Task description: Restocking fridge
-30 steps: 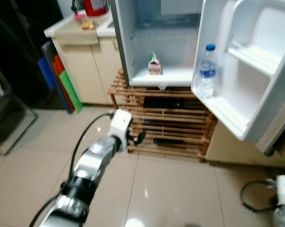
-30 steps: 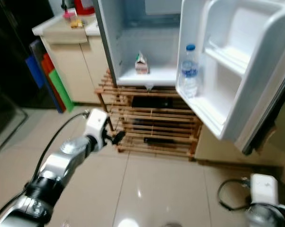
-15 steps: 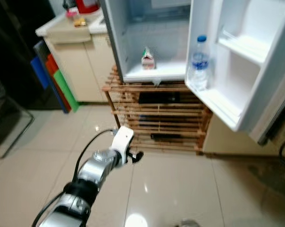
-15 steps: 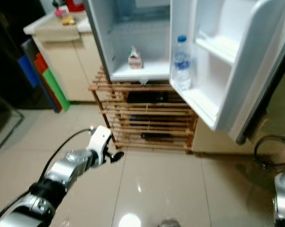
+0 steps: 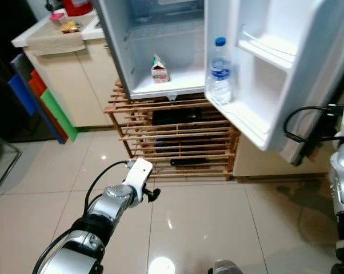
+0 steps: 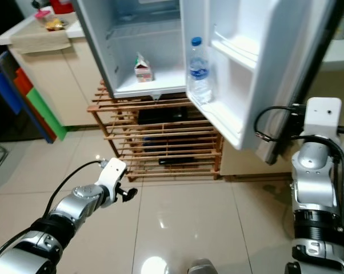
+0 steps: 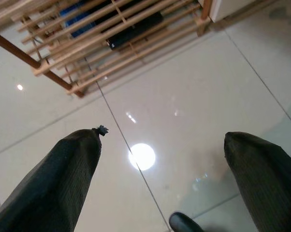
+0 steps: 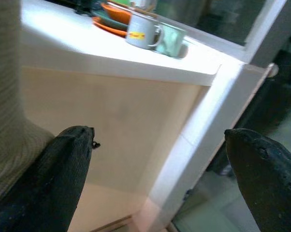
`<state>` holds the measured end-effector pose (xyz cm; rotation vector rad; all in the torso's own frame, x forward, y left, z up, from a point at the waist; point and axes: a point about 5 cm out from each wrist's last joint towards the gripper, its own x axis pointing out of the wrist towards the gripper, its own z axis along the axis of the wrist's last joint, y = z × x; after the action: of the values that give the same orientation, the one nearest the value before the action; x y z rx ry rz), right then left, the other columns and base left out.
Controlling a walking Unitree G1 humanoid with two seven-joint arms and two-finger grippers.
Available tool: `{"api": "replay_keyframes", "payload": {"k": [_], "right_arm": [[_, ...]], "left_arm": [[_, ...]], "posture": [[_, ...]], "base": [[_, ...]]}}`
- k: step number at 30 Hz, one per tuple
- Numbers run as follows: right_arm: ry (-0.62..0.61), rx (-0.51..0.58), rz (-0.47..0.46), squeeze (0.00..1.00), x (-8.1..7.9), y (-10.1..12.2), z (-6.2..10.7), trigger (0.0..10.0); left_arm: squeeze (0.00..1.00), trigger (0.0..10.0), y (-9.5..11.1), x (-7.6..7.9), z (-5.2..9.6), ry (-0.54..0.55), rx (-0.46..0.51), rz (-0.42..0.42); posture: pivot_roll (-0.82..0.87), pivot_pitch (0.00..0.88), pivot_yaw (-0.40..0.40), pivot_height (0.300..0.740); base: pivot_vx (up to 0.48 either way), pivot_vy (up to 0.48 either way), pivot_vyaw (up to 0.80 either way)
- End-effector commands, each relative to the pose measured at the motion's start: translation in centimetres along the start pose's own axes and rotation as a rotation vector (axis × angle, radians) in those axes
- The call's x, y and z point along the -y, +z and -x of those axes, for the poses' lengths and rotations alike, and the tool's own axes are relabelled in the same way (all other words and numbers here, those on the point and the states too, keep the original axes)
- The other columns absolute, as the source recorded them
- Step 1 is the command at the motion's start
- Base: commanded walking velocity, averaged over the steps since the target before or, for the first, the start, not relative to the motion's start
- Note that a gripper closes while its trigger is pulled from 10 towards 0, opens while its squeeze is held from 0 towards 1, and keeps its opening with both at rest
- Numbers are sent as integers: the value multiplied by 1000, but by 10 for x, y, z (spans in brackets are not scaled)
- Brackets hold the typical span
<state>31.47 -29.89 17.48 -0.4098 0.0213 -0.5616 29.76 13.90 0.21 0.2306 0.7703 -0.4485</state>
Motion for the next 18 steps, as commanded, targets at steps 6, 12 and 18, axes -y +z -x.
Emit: {"api": "replay_keyframes", "payload": {"k": [6,12,18], "right_arm": [[612,175,-382,0,-79,74,59,10000],[1154,139,-721,0,-96,105,125,10000],[945,1,-649,0,-93,59,94,10000]], "left_arm": [[0,10000,-77,-35,19,131,-229,180],[0,10000,-96,-36,25,127,-284,159],[0,10000,-91,-29,20,95,-240,10]], "posture": [[-206,0,163,740],[-194,0,171,740],[-173,0,150,740]], "base": [[0,0,0],[0,0,0],[0,0,0]]}}
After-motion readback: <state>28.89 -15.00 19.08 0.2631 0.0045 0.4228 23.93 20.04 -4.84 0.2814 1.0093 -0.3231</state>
